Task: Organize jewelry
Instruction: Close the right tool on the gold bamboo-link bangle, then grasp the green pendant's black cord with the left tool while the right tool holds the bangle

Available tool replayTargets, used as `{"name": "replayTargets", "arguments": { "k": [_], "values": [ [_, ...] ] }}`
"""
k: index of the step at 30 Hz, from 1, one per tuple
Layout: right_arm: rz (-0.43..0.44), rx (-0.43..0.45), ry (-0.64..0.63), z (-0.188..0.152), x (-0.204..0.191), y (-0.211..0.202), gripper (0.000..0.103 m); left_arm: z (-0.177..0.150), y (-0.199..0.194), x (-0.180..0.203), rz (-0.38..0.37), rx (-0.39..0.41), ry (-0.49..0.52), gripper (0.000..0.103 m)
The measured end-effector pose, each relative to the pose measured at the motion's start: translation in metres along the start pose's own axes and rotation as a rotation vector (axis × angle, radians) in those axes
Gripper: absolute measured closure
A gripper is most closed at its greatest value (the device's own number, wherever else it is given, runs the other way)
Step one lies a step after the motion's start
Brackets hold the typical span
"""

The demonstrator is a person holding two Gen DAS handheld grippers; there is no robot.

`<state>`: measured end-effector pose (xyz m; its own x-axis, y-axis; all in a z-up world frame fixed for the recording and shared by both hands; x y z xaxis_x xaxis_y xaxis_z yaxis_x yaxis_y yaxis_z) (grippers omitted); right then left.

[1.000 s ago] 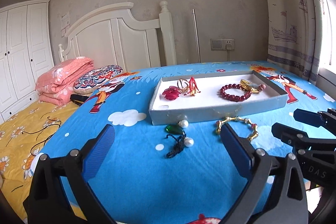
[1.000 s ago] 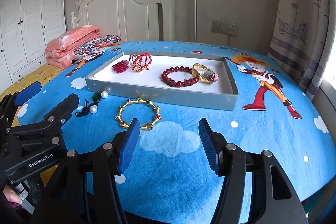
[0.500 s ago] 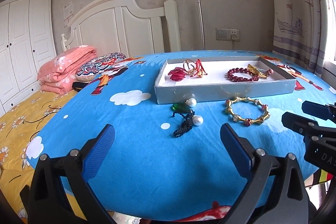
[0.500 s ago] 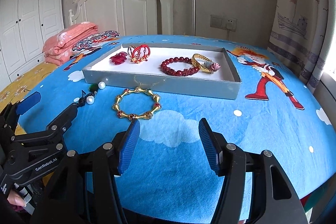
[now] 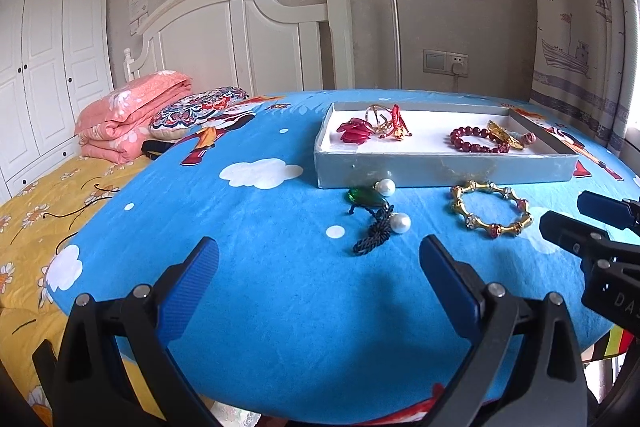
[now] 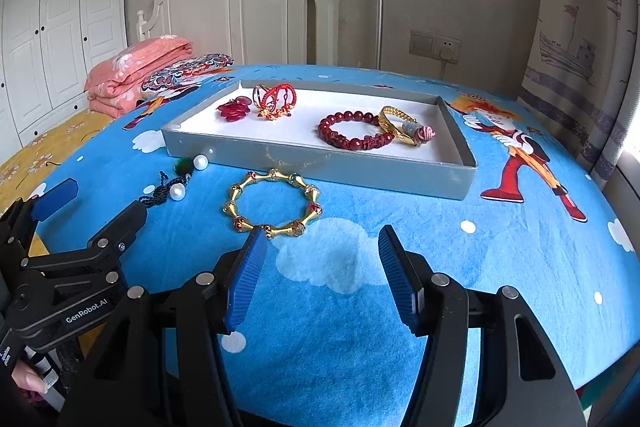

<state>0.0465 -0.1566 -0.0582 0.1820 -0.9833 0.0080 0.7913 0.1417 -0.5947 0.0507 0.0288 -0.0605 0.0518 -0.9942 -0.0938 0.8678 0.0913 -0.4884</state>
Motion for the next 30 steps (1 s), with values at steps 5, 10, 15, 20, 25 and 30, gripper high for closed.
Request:
{"name": "replayTargets", "arguments": {
  "k": [5,10,15,20,25,30],
  "values": [
    [0.045,0.009,-0.035,0.015,-0.016,0.009,0.047,0.002,-0.002,-0.01,0.013,0.012,-0.008,0.006],
    [0.113,-0.025,-0.05,0.026,-0.033,0.025,0.047,0.0,-0.001,-0.026,0.04,0.003,-0.038,0.006],
    [0.109,-0.081,-0.124,0.022,-0.052,0.042,0.064,-0.004,-0.002,-0.034,0.051,-0.006,-0.047,0.006],
    [0.078,-0.088,-0.134,0.019,-0.042,0.043,0.094,-0.005,-0.001,-0.03,0.048,-0.006,-0.03,0.006],
    [-0.029,-0.078,-0.003,0.008,0.005,0.031,0.094,-0.005,-0.001,-0.025,0.045,-0.009,-0.017,0.006],
    [-0.15,-0.075,0.147,-0.006,0.054,0.017,0.093,-0.006,0.001,-0.015,0.026,-0.021,-0.003,0.006]
  ]
}}
Point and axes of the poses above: each gripper's, at about its wrist camera, not at the fingertips, and y roughly the way its jaws point, x to its right, z to its top, the point moved 1 cm from there along y, roughly the way its jaws point, and after that the axes turned 2 degrees about -x, right-handed, at the moved point
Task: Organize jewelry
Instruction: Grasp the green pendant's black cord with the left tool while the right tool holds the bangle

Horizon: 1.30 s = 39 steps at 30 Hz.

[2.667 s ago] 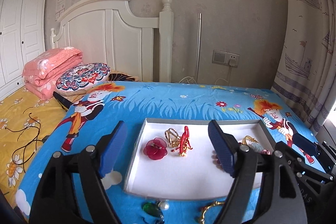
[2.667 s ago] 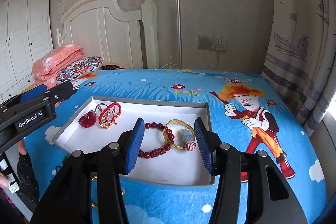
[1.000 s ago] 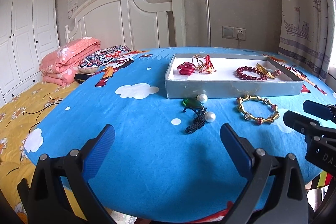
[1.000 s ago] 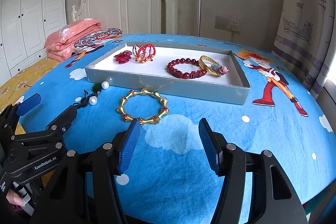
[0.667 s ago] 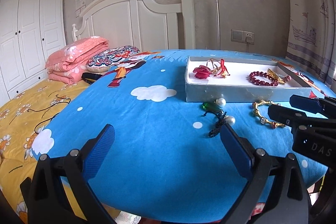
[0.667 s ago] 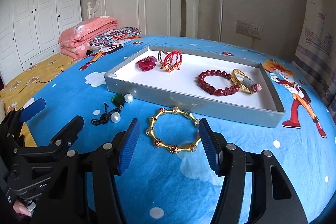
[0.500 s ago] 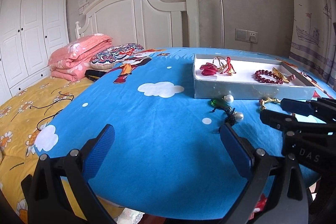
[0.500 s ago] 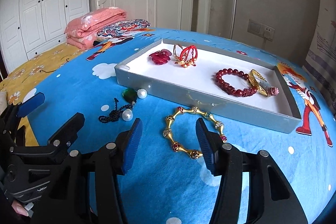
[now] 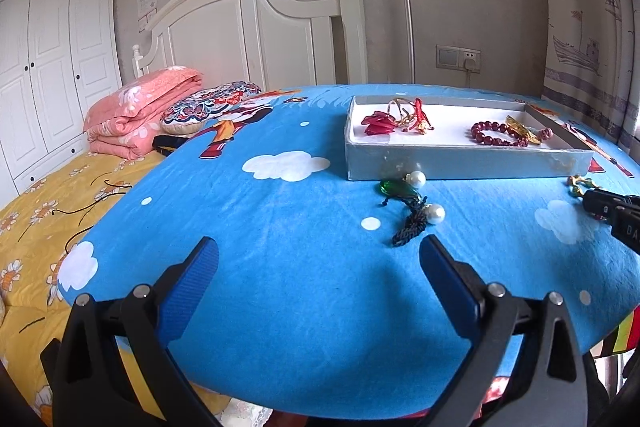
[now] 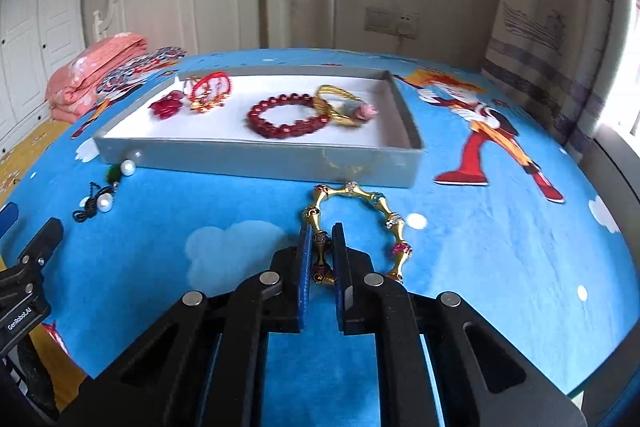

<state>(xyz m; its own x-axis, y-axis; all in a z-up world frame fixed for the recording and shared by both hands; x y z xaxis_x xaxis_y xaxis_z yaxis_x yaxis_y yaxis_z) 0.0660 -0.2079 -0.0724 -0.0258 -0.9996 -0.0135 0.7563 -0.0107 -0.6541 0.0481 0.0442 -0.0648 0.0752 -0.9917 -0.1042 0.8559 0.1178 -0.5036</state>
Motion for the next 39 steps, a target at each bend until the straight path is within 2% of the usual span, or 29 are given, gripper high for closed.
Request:
{"name": "replayTargets", "arguments": {
  "k": [4,11,14,16,18,23,24,26,27,29,32,35,39],
  "values": [
    [0.064,-0.013,-0.042,-0.001,-0.01,-0.001,0.086,0.002,0.002,0.008,-0.029,-0.006,0.013,0.006],
    [0.102,-0.003,-0.06,0.001,-0.013,0.001,0.086,0.017,0.016,0.01,-0.129,-0.068,-0.042,0.006],
    [0.104,0.005,-0.073,0.0,-0.014,0.0,0.088,0.025,0.026,0.014,-0.173,-0.097,-0.056,0.026],
    [0.107,0.008,-0.068,0.0,-0.013,0.0,0.088,0.025,0.034,0.018,-0.185,-0.124,-0.054,0.047],
    [0.108,0.01,-0.063,-0.001,-0.013,0.0,0.088,0.023,0.037,0.021,-0.183,-0.13,-0.039,0.052],
    [0.106,0.016,-0.063,-0.001,-0.014,0.001,0.087,0.021,0.038,0.029,-0.162,-0.121,0.004,0.052],
    [0.107,0.016,-0.064,-0.001,-0.014,0.001,0.088,0.021,0.038,0.03,-0.159,-0.122,0.008,0.056],
    [0.108,0.016,-0.064,-0.001,-0.014,0.0,0.088,0.022,0.039,0.029,-0.151,-0.118,0.008,0.09],
    [0.113,0.016,-0.062,-0.001,-0.014,0.0,0.087,0.023,0.038,0.027,-0.166,-0.118,-0.006,0.093],
    [0.138,0.015,-0.055,-0.002,-0.013,-0.001,0.087,0.021,0.034,0.021,-0.197,-0.104,-0.045,0.094],
    [0.19,0.017,-0.053,-0.005,-0.015,-0.003,0.087,0.014,0.016,0.022,-0.236,-0.064,-0.018,0.094],
    [0.206,0.019,-0.071,-0.007,-0.022,-0.005,0.087,0.006,0.007,0.029,-0.217,-0.054,0.033,0.094],
    [0.22,0.015,-0.067,-0.007,-0.024,-0.007,0.086,0.005,0.014,0.023,-0.194,-0.084,-0.007,0.09]
  ]
}}
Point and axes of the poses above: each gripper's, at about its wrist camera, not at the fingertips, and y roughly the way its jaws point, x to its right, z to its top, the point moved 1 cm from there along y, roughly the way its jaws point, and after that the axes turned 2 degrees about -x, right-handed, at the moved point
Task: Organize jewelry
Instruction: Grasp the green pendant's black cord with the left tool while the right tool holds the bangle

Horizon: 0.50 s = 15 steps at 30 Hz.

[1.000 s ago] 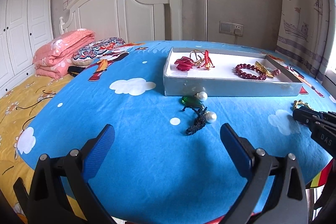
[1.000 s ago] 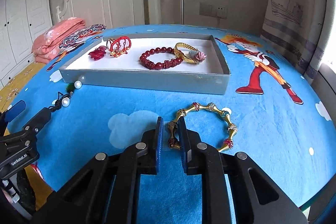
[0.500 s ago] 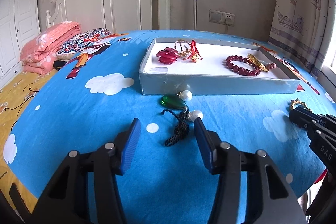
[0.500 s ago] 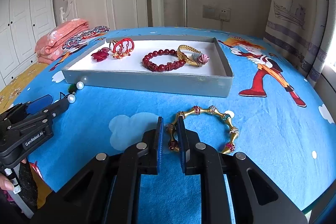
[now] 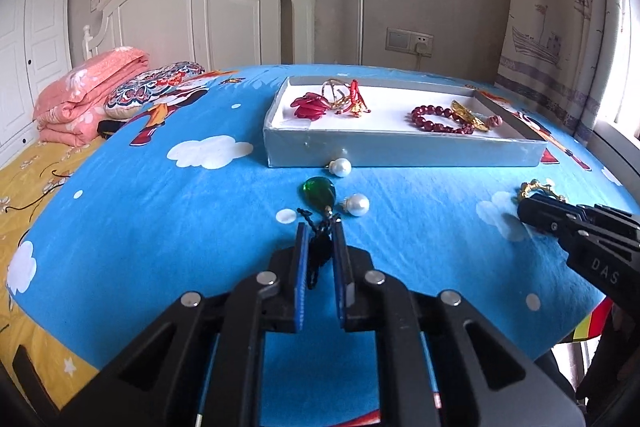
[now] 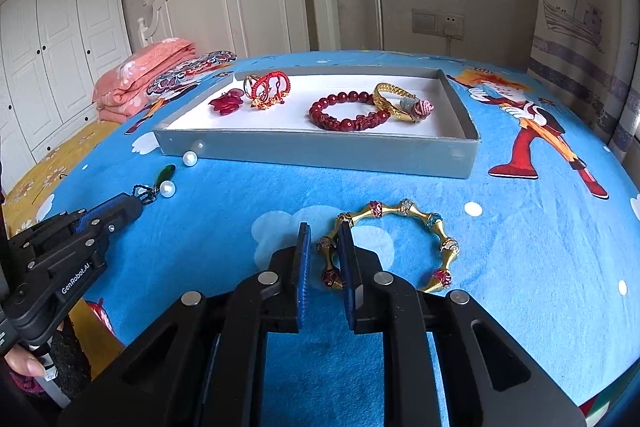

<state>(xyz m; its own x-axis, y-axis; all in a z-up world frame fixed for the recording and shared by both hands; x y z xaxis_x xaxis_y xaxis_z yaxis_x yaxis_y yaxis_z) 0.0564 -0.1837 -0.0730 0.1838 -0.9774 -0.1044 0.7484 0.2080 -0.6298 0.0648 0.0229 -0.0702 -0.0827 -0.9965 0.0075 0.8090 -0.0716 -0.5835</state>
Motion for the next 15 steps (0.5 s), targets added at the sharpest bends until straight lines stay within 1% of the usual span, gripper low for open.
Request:
{"name": "replayTargets", "arguments": {
  "k": [1,2,3,4,5,9,11,12,13,15],
  "values": [
    [0.002,-0.001,0.0,0.0,0.0,0.0,0.087,0.0,0.001,-0.002,0.004,0.0,-0.011,0.09],
    [0.002,-0.001,-0.001,0.0,0.001,0.0,0.087,0.0,0.002,-0.004,0.009,0.001,-0.015,0.087],
    [0.0,-0.001,-0.003,-0.001,0.001,-0.001,0.087,0.0,0.002,-0.004,0.011,0.002,-0.016,0.073],
    [-0.002,-0.001,-0.006,-0.001,0.0,-0.001,0.086,0.0,0.001,-0.004,0.016,0.006,-0.017,0.052],
    [-0.004,-0.002,-0.01,-0.001,0.0,-0.001,0.086,-0.001,0.0,-0.004,0.025,0.014,-0.017,0.045],
    [-0.014,0.003,-0.024,-0.002,-0.001,-0.002,0.086,-0.002,0.003,-0.001,0.032,0.014,-0.003,0.047],
    [-0.021,0.003,-0.027,-0.002,-0.002,-0.001,0.086,-0.002,0.004,0.0,0.038,0.017,0.002,0.05],
    [-0.03,0.004,-0.038,-0.002,-0.003,0.0,0.086,-0.002,0.004,0.001,0.042,0.02,0.008,0.058],
    [-0.042,0.004,-0.052,-0.002,-0.005,0.0,0.086,-0.002,0.004,0.002,0.043,0.023,0.017,0.069],
    [-0.054,0.005,-0.068,-0.003,-0.008,0.0,0.086,-0.002,0.003,0.007,0.035,0.026,0.042,0.08]
  ]
}}
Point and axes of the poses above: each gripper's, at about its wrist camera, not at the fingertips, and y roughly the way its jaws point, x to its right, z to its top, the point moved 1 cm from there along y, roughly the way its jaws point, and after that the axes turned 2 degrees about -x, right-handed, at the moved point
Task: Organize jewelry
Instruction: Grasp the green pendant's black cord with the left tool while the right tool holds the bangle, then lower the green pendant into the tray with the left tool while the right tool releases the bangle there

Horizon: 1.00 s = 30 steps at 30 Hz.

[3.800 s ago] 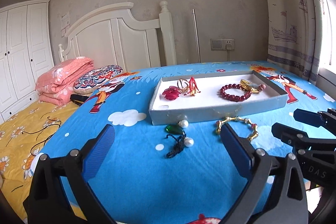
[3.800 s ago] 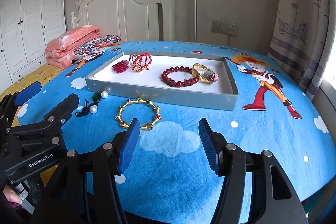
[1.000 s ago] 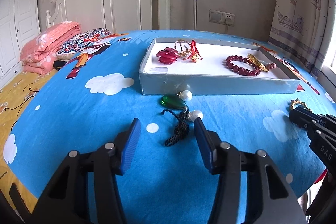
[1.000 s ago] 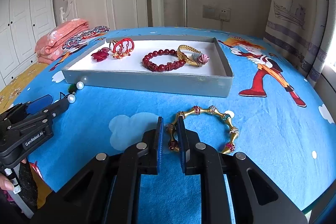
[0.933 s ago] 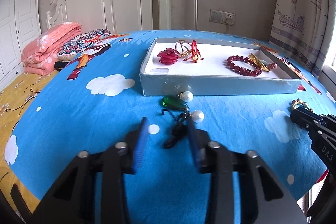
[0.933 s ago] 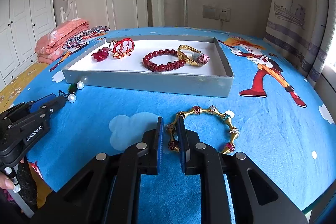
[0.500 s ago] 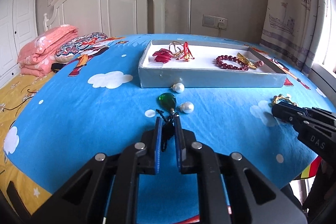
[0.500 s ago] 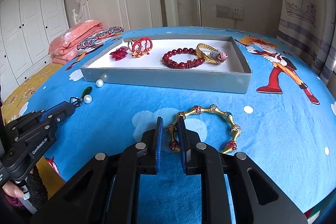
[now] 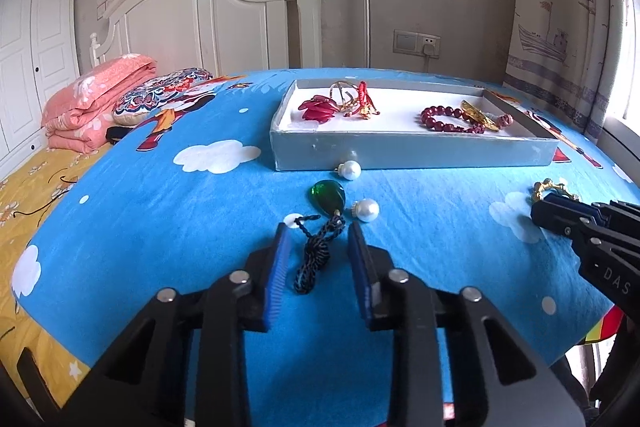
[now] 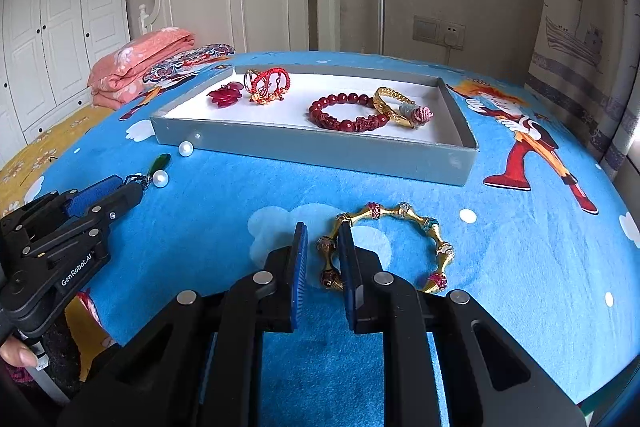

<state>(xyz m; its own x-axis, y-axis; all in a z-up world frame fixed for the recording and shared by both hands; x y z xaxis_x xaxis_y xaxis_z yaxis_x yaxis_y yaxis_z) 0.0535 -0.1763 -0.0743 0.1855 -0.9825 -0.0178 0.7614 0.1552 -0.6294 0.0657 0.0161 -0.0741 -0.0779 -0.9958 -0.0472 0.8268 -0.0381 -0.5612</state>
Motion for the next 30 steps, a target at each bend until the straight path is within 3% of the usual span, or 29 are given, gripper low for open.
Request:
{"name": "replayTargets", "arguments": {
  "k": [2,8,13,22,30],
  "values": [
    [0.007,0.0,0.008,-0.001,0.002,0.0,0.086,-0.001,-0.001,0.004,0.004,0.006,0.022,0.085],
    [-0.024,0.011,-0.01,-0.004,-0.002,-0.002,0.087,-0.004,-0.003,0.005,0.008,0.016,0.028,0.086],
    [-0.03,0.033,-0.027,-0.006,-0.006,-0.008,0.092,-0.003,-0.006,0.004,-0.017,0.024,0.018,0.093],
    [-0.056,0.159,-0.054,0.0,-0.018,-0.052,0.092,0.012,-0.047,0.002,-0.02,0.131,-0.012,0.093],
    [-0.044,0.204,-0.073,0.002,-0.026,-0.075,0.092,0.018,-0.078,0.011,-0.031,0.195,0.013,0.093]
  ]
}}
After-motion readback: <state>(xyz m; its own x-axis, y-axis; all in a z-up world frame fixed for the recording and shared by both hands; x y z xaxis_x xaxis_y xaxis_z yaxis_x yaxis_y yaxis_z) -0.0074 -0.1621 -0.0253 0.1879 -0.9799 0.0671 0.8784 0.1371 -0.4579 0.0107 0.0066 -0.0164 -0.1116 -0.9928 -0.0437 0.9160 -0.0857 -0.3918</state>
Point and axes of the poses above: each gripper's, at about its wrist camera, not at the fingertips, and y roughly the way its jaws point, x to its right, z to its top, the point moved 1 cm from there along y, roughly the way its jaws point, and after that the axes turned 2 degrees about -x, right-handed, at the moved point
